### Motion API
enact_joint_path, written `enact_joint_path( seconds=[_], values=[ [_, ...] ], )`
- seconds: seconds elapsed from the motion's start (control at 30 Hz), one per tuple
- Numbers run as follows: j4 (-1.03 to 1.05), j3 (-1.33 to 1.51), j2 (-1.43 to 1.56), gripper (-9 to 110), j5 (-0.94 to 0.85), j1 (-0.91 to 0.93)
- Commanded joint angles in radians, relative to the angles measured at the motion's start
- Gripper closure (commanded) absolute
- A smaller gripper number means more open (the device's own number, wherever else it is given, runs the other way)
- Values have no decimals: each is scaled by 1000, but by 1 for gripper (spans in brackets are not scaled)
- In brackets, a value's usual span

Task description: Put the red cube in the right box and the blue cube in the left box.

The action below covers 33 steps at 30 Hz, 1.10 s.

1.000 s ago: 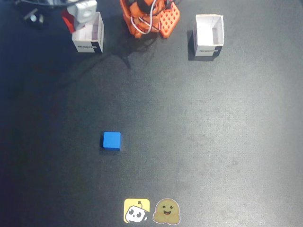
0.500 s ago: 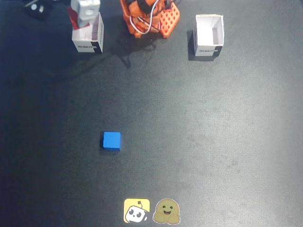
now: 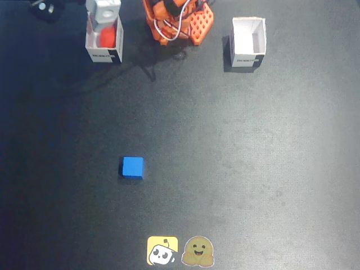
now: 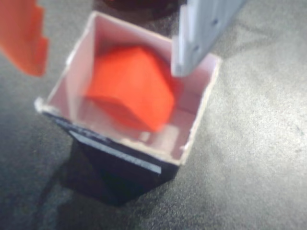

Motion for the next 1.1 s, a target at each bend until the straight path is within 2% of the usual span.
enact_joint_path(
  seconds=[0.0,0.23,0.5,0.77,1.07],
  values=[
    [-15,-6,21,83,-20,12],
    [-40,-72,-29,91,-98,-2],
    [-91,-100,-61,94,-156,-133],
    [-101,-133,-80,99,-75,-462],
    [-80,-140,-55,100,46,-825]
  ],
)
